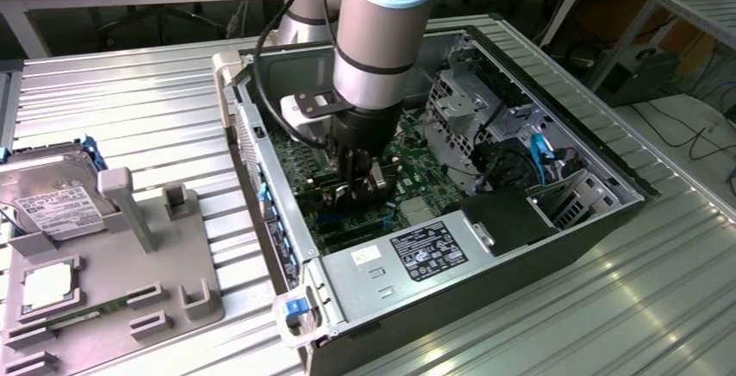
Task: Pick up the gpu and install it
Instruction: 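Insert the gpu into the slot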
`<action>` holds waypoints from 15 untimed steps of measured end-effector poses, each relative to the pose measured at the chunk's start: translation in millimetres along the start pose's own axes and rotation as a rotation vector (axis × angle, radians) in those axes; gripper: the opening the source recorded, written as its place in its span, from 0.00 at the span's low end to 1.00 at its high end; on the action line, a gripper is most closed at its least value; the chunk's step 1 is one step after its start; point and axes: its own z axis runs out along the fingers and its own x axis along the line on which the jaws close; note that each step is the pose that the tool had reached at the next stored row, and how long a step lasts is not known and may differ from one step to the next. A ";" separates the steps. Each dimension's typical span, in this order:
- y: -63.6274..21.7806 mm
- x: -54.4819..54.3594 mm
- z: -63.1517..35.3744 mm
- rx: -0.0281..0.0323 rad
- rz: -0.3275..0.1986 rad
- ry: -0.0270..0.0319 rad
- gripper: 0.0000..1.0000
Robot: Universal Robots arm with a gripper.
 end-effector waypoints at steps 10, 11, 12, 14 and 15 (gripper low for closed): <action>-0.1 -0.3 -36.3 0.0006 0.000 -0.0002 0.36; -0.1 -0.3 -37.9 0.0006 0.000 -0.0002 0.36; -0.1 -0.3 -37.9 0.0007 0.000 -0.0004 0.36; -0.1 -0.3 -38.0 0.0007 0.000 -0.0004 0.27; -0.1 -0.3 -38.0 0.0006 0.000 -0.0003 0.21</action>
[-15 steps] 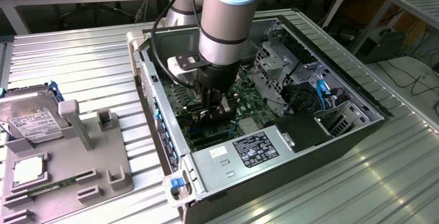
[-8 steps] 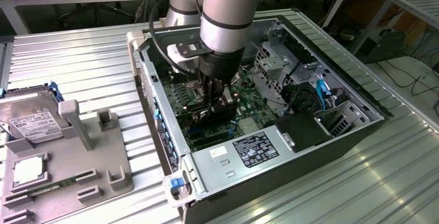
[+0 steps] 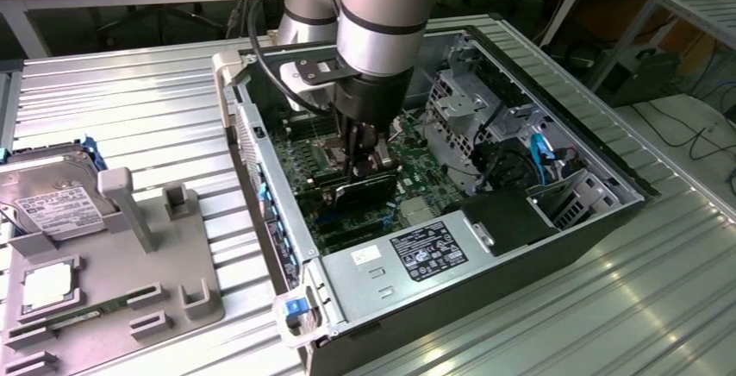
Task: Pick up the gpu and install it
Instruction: 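Insert the gpu into the slot, then press down on the gpu until it lock into place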
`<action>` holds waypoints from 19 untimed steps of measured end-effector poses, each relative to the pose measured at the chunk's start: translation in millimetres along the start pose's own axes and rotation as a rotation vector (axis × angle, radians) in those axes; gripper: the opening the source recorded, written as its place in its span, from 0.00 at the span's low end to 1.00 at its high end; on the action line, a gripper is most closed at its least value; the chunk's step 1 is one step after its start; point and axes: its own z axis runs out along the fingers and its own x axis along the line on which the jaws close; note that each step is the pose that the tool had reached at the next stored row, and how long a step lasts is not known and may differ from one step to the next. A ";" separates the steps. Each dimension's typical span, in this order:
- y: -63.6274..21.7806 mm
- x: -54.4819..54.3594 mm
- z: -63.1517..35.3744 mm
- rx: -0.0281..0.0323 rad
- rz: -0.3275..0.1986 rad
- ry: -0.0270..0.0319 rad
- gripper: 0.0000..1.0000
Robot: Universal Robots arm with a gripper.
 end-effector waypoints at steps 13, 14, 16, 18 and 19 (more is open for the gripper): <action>0.0 0.0 0.0 -0.0001 0.000 0.0001 0.11; 0.0 0.0 0.0 -0.0001 0.000 0.0001 0.11; 0.0 0.0 0.0 0.0000 0.000 0.0000 0.11; 0.0 0.0 0.0 -0.0001 0.000 0.0001 0.11; 0.0 0.0 0.0 -0.0001 0.000 0.0001 0.11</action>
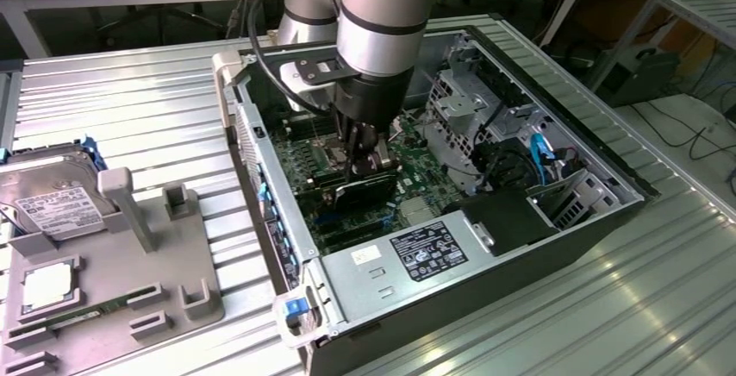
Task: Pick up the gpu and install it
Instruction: 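Press down on the gpu until it lock into place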
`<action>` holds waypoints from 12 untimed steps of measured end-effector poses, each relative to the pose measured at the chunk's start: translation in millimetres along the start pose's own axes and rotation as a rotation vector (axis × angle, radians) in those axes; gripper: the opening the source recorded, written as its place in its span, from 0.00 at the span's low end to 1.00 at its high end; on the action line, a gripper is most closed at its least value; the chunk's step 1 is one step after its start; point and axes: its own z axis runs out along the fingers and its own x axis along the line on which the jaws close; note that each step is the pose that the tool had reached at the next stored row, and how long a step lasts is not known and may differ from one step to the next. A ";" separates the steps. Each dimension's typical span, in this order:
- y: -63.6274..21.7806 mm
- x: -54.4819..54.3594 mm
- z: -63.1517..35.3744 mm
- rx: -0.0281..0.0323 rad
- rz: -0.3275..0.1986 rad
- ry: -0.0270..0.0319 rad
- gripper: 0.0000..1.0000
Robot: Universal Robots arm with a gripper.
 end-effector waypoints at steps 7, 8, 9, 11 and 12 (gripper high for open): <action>16.9 -0.1 0.2 0.0007 0.000 0.0000 0.11; 17.0 -0.2 0.2 0.0001 0.000 0.0000 0.11; 17.0 -0.1 -1.3 -0.0037 0.000 0.0007 0.11; 17.0 -0.1 -3.3 -0.0166 0.000 0.0012 0.11; 16.9 -0.1 -3.9 -0.0232 0.000 0.0013 0.11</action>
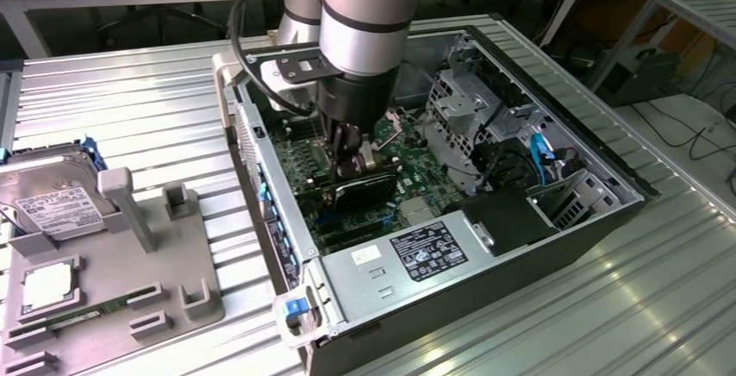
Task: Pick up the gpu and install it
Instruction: 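Press down on the gpu until it lock into place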
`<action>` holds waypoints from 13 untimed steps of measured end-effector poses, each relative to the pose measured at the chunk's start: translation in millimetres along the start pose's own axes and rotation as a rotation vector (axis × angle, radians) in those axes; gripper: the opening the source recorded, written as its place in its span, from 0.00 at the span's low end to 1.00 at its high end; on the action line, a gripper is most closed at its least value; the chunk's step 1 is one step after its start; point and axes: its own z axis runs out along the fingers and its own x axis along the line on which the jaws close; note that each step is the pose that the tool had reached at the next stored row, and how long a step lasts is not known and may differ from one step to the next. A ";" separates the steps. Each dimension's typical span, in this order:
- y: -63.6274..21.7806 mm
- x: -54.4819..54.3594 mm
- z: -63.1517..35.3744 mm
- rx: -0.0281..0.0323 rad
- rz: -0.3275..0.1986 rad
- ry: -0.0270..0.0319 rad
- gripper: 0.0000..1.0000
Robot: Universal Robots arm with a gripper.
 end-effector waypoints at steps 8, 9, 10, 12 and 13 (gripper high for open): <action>1.2 -2.4 -7.3 -0.0122 0.001 0.0286 0.11; 1.6 -2.6 -7.8 -0.0121 0.001 0.0299 0.11; 2.1 -2.8 -8.0 -0.0121 0.001 0.0303 0.11; 3.1 -4.9 -8.0 -0.0144 0.001 0.0306 0.11; 3.1 -5.0 -7.9 -0.0247 0.000 0.0305 0.11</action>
